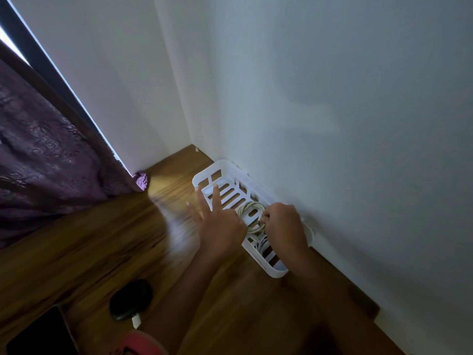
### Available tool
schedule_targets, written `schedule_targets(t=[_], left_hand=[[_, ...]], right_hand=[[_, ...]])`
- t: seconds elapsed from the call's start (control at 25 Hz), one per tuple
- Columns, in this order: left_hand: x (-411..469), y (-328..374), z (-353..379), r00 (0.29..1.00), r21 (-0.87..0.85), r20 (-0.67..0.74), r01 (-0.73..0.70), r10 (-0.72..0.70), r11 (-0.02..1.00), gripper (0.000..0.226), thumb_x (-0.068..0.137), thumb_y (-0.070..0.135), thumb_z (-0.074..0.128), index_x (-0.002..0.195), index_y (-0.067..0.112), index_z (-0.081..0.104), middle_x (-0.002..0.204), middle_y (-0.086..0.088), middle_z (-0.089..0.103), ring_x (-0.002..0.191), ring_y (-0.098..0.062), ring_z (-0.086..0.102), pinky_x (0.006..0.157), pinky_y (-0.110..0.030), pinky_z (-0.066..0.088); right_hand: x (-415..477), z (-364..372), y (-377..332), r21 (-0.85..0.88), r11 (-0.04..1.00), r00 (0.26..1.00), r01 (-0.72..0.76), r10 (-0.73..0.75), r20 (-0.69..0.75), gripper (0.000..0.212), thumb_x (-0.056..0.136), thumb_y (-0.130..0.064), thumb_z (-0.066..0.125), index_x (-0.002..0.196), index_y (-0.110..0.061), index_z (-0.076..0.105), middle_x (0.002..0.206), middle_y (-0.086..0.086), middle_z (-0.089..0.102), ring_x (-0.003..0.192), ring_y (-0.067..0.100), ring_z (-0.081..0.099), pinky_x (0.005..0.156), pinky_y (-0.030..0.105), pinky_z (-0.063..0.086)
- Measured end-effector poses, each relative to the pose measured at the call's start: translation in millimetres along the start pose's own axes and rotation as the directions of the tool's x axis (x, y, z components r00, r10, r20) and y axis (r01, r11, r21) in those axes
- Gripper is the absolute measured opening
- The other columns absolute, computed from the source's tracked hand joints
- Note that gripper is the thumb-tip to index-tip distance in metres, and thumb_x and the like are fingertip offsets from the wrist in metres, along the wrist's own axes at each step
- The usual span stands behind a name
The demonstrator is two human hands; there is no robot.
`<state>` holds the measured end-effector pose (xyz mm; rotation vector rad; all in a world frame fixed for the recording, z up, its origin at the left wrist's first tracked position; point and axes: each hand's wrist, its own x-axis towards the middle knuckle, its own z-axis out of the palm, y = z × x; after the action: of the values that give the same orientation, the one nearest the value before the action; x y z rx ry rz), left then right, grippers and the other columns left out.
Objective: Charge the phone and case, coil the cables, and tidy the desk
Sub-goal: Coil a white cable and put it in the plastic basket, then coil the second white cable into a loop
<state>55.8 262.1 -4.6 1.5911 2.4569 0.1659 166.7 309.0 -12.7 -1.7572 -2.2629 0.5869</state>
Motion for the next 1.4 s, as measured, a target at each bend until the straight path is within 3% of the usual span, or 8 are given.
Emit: schedule_targets(t=[0.16, 0.28, 0.44, 0.68, 0.8, 1.0, 1.16, 1.4], left_hand=[[3, -2, 2, 1.0, 0.039, 0.012, -0.028, 0.027, 0.999, 0.034, 0.094, 0.035, 0.035, 0.1, 0.025, 0.067, 0.157, -0.007, -0.008, 0.137, -0.038, -0.027, 0.104, -0.056, -0.022], [-4, -3, 2, 0.994, -0.127, -0.095, -0.071, 0.06, 0.989, 0.041, 0.098, 0.039, 0.028, 0.118, 0.02, 0.059, 0.158, -0.007, 0.001, 0.14, -0.034, -0.022, 0.11, -0.05, -0.017], [-28, -12, 5, 0.954, -0.284, -0.27, -0.209, 0.131, 0.936, 0.058, 0.092, 0.046, 0.023, 0.133, 0.01, 0.045, 0.155, -0.011, 0.014, 0.144, -0.034, -0.005, 0.114, -0.045, -0.004], [-87, -65, -11, 0.931, -0.221, -0.361, -0.143, 0.055, 0.965, 0.066, 0.089, 0.048, 0.021, 0.122, 0.004, 0.057, 0.14, -0.023, 0.043, 0.132, -0.043, 0.034, 0.111, -0.049, 0.021], [-145, -124, -21, 0.919, -0.335, -0.392, -0.086, -0.055, 0.938, 0.06, 0.085, 0.046, 0.028, 0.115, 0.005, 0.06, 0.145, -0.019, 0.037, 0.137, -0.044, 0.023, 0.109, -0.055, 0.022], [-264, -244, -33, 0.873, -0.366, -0.443, 0.033, -0.205, 0.93, 0.049, 0.089, 0.041, 0.035, 0.108, 0.005, 0.061, 0.142, -0.02, 0.042, 0.137, -0.039, 0.026, 0.113, -0.049, 0.019], [-365, -336, -36, 0.794, -0.277, -0.539, 0.145, -0.279, 0.95, 0.034, 0.083, 0.03, 0.041, 0.099, 0.006, 0.059, 0.123, -0.026, 0.056, 0.122, -0.046, 0.046, 0.101, -0.059, 0.036], [-469, -427, -9, 0.765, -0.318, -0.457, 0.336, -0.454, 0.886, 0.044, 0.083, 0.034, 0.04, 0.112, 0.006, 0.058, 0.126, -0.015, 0.056, 0.127, -0.039, 0.044, 0.109, -0.055, 0.027]], right_hand=[[2, -3, -2, -0.03, 0.999, 0.996, -0.022, 0.025, 0.086, 0.023, 0.093, -0.016, 0.053, 0.109, -0.006, 0.066, 0.106, 0.012, 0.069, 0.098, 0.023, 0.064, 0.085, 0.028, 0.049], [-1, -7, -5, -0.012, 1.0, 0.995, -0.027, 0.028, 0.1, 0.026, 0.093, -0.019, 0.054, 0.112, -0.006, 0.065, 0.108, 0.012, 0.068, 0.099, 0.023, 0.063, 0.09, 0.031, 0.05], [-25, -15, -14, 0.053, 0.998, 0.994, 0.035, -0.03, -0.103, 0.028, 0.095, -0.023, 0.051, 0.114, -0.009, 0.064, 0.11, 0.008, 0.069, 0.098, 0.019, 0.064, 0.087, 0.024, 0.046], [-84, -17, -66, 0.105, 0.956, 0.912, 0.274, -0.224, -0.344, 0.023, 0.09, -0.021, 0.058, 0.104, -0.006, 0.069, 0.103, 0.012, 0.071, 0.092, 0.026, 0.066, 0.08, 0.027, 0.045], [-132, -6, -110, 0.119, 0.917, 0.875, 0.38, -0.315, -0.368, 0.019, 0.089, -0.019, 0.058, 0.096, -0.005, 0.07, 0.091, 0.015, 0.07, 0.084, 0.03, 0.064, 0.073, 0.033, 0.047], [-235, 36, -196, 0.265, 0.847, 0.881, 0.461, -0.402, -0.249, 0.021, 0.091, -0.025, 0.055, 0.099, -0.013, 0.069, 0.093, 0.009, 0.07, 0.084, 0.024, 0.065, 0.071, 0.033, 0.051], [-328, 83, -266, 0.275, 0.797, 0.842, 0.538, -0.522, -0.136, 0.025, 0.093, -0.031, 0.052, 0.106, -0.017, 0.068, 0.095, 0.001, 0.071, 0.085, 0.018, 0.066, 0.067, 0.029, 0.052], [-423, 159, -318, 0.315, 0.744, 0.754, 0.589, -0.646, 0.117, 0.019, 0.089, -0.024, 0.059, 0.106, -0.02, 0.066, 0.104, 0.001, 0.069, 0.096, 0.018, 0.063, 0.079, 0.029, 0.049]])
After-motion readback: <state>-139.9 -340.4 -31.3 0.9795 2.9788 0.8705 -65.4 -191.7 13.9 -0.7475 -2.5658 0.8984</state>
